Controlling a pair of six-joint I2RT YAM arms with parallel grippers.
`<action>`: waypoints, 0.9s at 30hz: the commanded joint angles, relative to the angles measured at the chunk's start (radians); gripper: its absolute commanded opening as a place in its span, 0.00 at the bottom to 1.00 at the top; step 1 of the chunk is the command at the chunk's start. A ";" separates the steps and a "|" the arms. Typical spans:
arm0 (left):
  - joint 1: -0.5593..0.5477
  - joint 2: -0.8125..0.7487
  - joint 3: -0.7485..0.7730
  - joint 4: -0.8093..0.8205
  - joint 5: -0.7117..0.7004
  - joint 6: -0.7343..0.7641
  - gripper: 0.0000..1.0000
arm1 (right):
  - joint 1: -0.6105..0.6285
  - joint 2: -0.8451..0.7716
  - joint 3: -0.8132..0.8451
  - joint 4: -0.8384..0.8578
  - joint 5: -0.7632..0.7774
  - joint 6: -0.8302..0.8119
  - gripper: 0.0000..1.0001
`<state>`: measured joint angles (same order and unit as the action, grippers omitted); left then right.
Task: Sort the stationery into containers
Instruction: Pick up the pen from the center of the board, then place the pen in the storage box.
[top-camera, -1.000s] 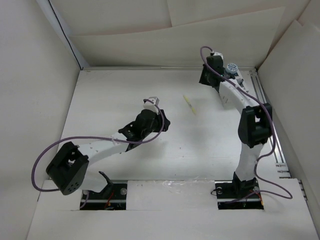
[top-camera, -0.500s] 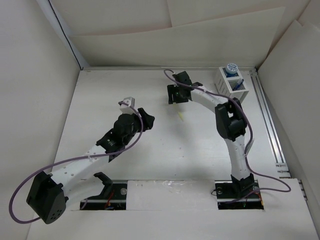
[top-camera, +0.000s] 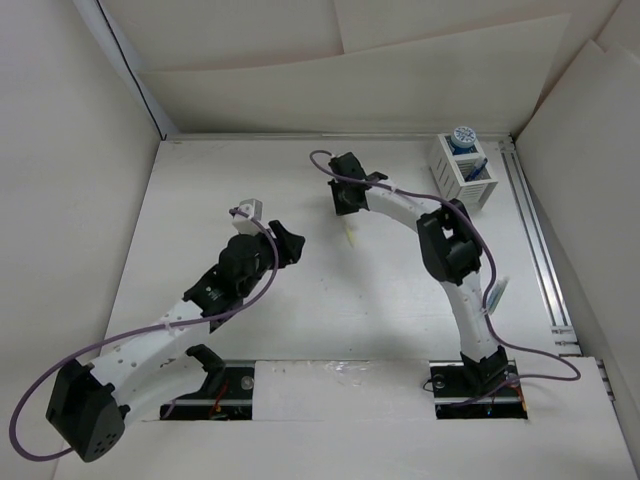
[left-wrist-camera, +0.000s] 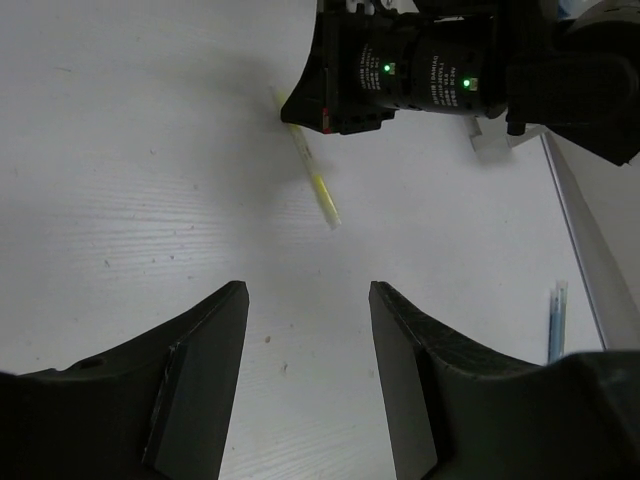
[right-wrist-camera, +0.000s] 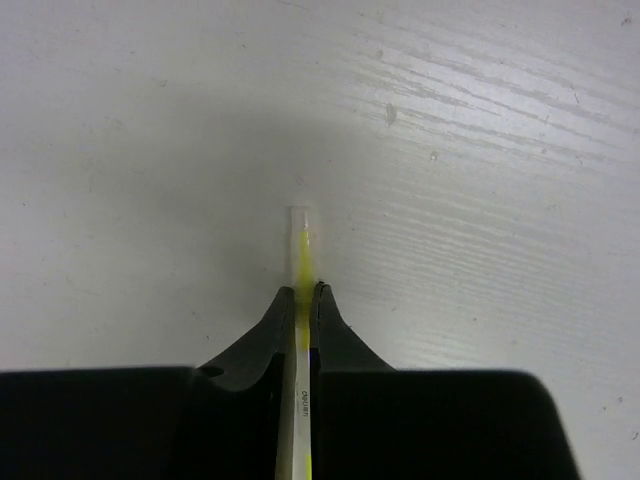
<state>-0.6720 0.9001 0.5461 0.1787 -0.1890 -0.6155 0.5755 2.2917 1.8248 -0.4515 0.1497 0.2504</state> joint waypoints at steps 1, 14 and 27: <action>0.005 -0.035 -0.011 0.011 -0.012 0.002 0.49 | 0.009 0.040 0.051 -0.064 0.036 -0.002 0.02; -0.018 0.158 -0.020 0.157 0.155 0.011 0.47 | -0.256 -0.385 -0.074 0.106 0.060 0.118 0.00; -0.055 0.312 -0.002 0.291 0.250 0.011 0.47 | -0.588 -0.491 -0.137 0.451 0.505 0.171 0.00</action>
<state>-0.7258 1.1984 0.5316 0.3943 0.0235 -0.6109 -0.0303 1.7210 1.7069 -0.0582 0.5610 0.4236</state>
